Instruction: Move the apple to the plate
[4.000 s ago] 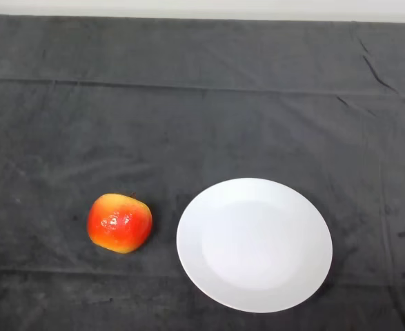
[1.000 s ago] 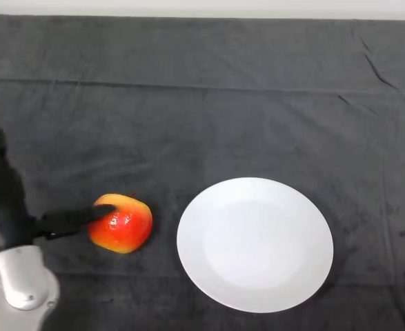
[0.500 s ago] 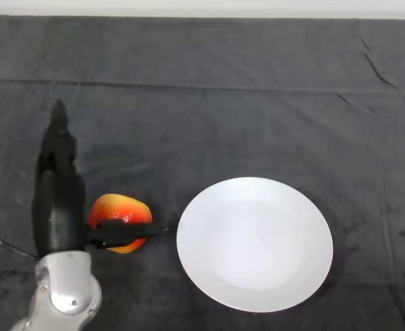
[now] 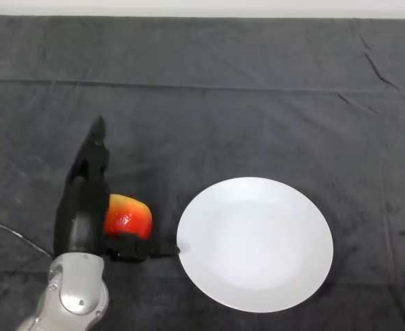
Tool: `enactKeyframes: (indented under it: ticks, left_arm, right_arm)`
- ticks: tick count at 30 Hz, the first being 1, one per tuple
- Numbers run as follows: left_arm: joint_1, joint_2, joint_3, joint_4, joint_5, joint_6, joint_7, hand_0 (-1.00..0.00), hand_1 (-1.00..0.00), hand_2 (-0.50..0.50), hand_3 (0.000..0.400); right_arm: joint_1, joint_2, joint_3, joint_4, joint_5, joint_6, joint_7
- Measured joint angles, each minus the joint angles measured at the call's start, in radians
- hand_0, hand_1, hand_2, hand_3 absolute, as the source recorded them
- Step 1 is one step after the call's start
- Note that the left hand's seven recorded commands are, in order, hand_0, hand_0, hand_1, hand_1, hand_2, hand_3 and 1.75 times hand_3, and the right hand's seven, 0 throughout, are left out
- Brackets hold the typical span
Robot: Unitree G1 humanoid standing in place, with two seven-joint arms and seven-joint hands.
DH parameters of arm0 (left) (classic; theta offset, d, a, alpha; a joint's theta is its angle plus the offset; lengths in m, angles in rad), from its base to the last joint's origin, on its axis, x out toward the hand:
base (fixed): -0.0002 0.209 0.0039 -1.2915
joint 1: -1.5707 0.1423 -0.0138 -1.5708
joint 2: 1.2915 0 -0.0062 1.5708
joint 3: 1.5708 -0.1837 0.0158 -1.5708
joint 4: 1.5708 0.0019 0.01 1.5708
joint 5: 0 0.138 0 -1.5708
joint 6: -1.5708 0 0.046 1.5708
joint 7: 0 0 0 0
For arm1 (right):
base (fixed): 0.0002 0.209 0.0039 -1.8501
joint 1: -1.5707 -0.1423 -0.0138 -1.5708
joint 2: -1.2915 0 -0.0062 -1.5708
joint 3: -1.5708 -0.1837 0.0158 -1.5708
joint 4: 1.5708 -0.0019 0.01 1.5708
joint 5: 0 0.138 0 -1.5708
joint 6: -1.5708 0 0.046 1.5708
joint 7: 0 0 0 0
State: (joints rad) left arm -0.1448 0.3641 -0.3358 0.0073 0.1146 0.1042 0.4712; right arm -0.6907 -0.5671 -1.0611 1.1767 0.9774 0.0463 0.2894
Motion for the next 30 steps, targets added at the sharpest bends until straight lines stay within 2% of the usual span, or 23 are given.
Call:
enactKeyframes:
  ticks: [11,12,13,14,21,30]
  left_arm:
    - [0.000,0.009,-0.013,0.000,0.004,0.115,-0.068,0.00,0.00,0.00,0.000]
    - [0.000,0.010,-0.013,0.000,0.005,0.125,-0.072,-0.21,-0.24,0.02,0.097]
    - [0.000,0.011,-0.013,0.000,0.008,0.134,-0.075,-0.85,-0.96,0.05,0.386]
    - [0.000,0.013,-0.013,0.000,0.010,0.143,-0.080,-1.00,-1.00,0.00,0.400]
    - [0.000,0.030,-0.014,-0.007,0.026,0.201,-0.097,-1.00,-1.00,0.00,0.400]
    - [-0.001,0.030,-0.023,-0.089,0.071,0.313,-0.102,-1.00,-1.00,0.00,0.400]
  right_arm:
    - [0.000,0.000,0.0000,0.000,0.0000,0.000,0.0000]
    - [0.000,0.000,0.0000,0.000,0.0000,0.000,0.0000]
    - [0.000,0.000,0.0000,0.000,0.0000,0.000,0.0000]
    - [0.000,0.000,0.0000,0.000,0.0000,0.000,0.0000]
    - [0.000,0.000,0.0000,0.000,0.0000,0.000,0.0000]
    - [0.000,0.000,0.0000,0.000,0.0000,0.000,0.0000]
